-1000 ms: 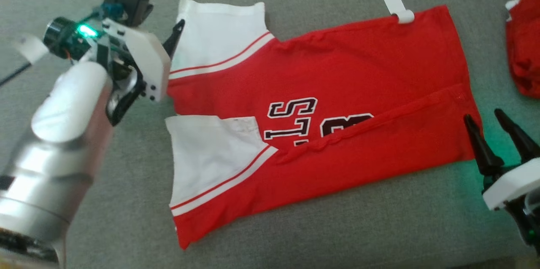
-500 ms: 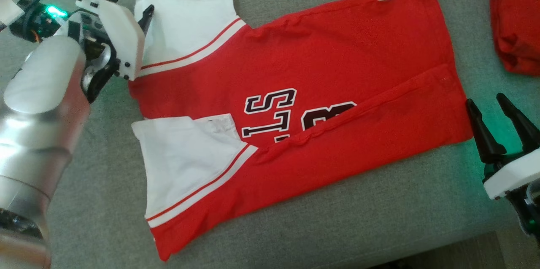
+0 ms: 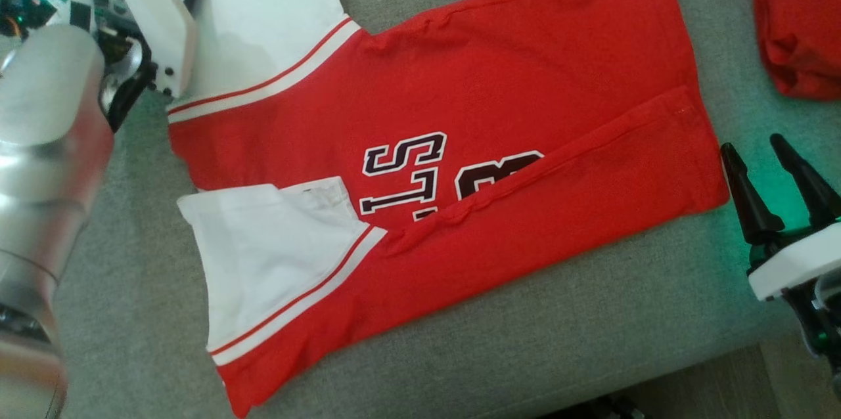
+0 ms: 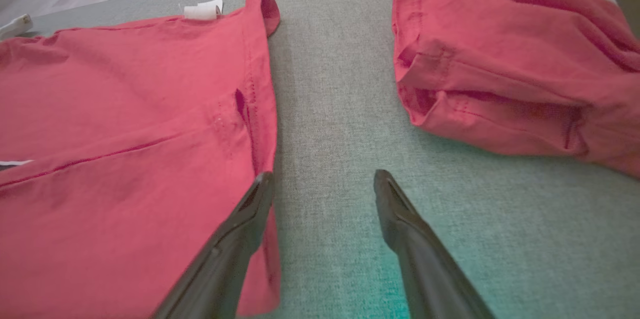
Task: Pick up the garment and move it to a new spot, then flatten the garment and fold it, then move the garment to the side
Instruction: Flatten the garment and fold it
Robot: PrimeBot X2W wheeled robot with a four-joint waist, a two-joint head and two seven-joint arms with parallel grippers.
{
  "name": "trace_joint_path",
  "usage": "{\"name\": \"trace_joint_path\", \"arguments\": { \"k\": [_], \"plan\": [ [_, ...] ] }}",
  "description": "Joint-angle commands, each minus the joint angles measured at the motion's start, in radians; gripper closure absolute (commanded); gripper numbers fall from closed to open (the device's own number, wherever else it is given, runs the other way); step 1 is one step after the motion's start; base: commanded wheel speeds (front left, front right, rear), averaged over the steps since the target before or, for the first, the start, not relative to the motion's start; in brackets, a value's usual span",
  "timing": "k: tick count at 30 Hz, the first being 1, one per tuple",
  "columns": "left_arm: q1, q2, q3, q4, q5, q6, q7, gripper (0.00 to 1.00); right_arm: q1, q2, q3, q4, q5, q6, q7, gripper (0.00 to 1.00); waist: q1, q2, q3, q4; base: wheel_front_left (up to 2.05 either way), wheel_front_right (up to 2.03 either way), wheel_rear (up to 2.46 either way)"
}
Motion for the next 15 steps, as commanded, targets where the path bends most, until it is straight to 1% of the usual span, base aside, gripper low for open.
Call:
{"name": "trace_joint_path", "arguments": {
  "k": [1, 3, 6, 9, 15],
  "plan": [
    [-0.044, 0.041, 0.011, -0.010, -0.002, 0.002, -0.001, 0.42, 0.005, -0.032, 0.006, -0.014, 0.004, -0.001, -0.014, 0.00, 0.0000, 0.0000, 0.006, -0.004, 0.00, 0.00, 0.00],
    [-0.045, 0.036, 0.002, -0.008, -0.013, 0.002, -0.002, 1.00, 0.003, -0.033, 0.005, -0.008, 0.004, -0.001, -0.018, 0.00, 0.0000, 0.0000, 0.009, -0.004, 0.00, 0.00, 0.00],
    [-0.040, 0.032, -0.011, -0.007, -0.031, 0.002, -0.012, 1.00, 0.005, -0.035, 0.002, 0.000, 0.005, -0.001, -0.020, 0.00, 0.0000, 0.0000, 0.003, 0.000, 0.00, 0.00, 0.00],
    [-0.035, 0.036, -0.023, -0.010, -0.039, 0.002, -0.056, 1.00, -0.009, -0.037, -0.001, 0.001, 0.005, -0.001, -0.011, 0.00, 0.0000, 0.0000, -0.019, 0.004, 0.00, 0.00, 0.00],
    [-0.022, 0.029, -0.059, -0.027, -0.062, 0.002, -0.138, 1.00, -0.122, -0.043, 0.034, -0.014, 0.003, -0.001, 0.059, 0.00, 0.0000, 0.0000, -0.070, 0.028, 0.00, 0.00, 0.00]
  ]
}}
